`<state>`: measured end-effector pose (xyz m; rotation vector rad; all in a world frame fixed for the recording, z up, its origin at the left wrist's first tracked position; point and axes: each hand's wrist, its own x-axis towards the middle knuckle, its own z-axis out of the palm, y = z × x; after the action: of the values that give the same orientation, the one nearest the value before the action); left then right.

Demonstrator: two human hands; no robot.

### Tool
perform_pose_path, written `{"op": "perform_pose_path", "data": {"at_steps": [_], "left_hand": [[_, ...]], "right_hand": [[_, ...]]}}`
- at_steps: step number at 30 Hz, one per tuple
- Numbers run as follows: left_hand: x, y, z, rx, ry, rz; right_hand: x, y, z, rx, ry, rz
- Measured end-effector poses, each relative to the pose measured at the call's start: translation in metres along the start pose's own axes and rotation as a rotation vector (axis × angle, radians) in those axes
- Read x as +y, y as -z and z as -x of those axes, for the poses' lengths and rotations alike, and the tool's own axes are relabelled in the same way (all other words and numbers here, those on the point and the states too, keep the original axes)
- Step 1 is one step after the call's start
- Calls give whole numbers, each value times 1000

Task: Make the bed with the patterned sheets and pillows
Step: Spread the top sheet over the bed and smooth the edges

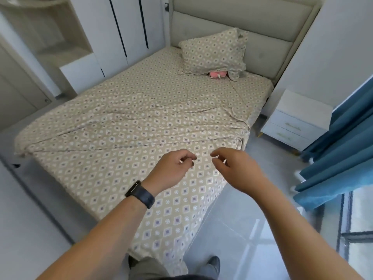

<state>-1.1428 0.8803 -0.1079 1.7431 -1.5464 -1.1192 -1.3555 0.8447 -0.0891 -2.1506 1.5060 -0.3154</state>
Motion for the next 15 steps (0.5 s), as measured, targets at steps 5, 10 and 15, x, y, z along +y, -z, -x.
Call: {"op": "perform_pose_path", "data": {"at_steps": [5, 10, 15], "left_hand": [[29, -44, 10, 64, 32, 30], [44, -71, 1, 52, 41, 28], [61, -112, -22, 25, 44, 39]], "right_hand": [[40, 29, 14, 6, 47, -42], [65, 39, 19, 55, 36, -56], [104, 53, 25, 70, 63, -81]]}}
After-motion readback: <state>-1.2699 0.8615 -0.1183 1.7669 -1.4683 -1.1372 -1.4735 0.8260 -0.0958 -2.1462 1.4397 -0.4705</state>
